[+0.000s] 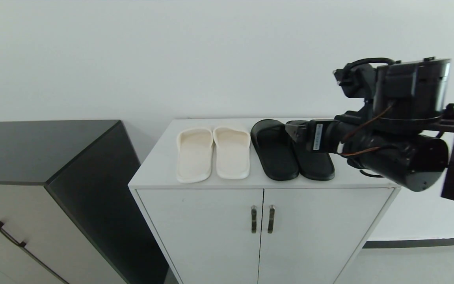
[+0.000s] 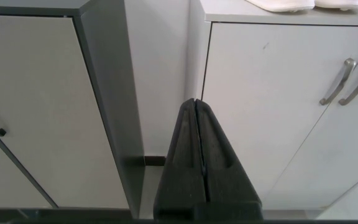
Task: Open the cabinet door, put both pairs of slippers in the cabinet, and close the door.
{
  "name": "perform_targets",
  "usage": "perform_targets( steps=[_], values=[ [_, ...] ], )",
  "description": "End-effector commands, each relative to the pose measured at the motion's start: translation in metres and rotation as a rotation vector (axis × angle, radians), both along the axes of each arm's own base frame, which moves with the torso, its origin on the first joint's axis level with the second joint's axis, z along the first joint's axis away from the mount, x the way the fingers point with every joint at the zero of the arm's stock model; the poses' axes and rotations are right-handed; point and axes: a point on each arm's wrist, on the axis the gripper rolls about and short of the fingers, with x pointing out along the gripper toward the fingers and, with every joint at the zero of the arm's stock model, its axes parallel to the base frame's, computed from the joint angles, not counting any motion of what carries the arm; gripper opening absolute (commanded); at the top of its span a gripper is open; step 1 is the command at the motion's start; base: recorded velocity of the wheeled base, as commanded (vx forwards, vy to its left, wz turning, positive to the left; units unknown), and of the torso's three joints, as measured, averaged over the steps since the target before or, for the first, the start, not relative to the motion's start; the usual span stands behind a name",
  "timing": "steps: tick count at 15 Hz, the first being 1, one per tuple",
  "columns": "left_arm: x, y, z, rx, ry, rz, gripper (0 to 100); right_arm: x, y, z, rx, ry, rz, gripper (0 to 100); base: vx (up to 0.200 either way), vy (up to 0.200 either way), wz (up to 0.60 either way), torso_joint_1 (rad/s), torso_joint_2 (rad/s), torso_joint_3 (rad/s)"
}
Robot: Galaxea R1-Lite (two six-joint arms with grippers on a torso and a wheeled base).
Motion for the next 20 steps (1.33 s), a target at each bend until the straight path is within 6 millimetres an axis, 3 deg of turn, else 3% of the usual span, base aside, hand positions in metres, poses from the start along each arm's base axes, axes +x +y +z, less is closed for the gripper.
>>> perform_targets(
  steps=[1,10,17,18,20],
  values=[
    [0.000,0.000,0.000,0.000,0.001,0.000,0,0.032,0.023,-0.032,-0.055,0.063,-0.033,100,0.000,0.000,0.00,0.000,0.00,0.000],
    [0.000,0.000,0.000,0.000,0.001,0.000,0,0.109,0.028,-0.066,-0.042,0.073,-0.151,100,0.000,0.000,0.00,0.000,0.00,0.000],
    [0.000,0.000,0.000,-0.002,0.001,0.000,0,0.130,0.039,-0.066,-0.023,0.042,-0.153,100,0.000,0.000,0.00,0.000,0.00,0.000],
    [0.000,0.000,0.000,-0.002,0.001,0.000,0,0.131,0.040,-0.067,-0.024,0.043,-0.154,0,0.000,0.000,0.00,0.000,0.00,0.000],
    [0.000,0.000,0.000,-0.002,0.001,0.000,0,0.131,0.040,-0.067,-0.029,0.042,-0.155,0,0.000,0.000,0.00,0.000,0.00,0.000]
  ],
)
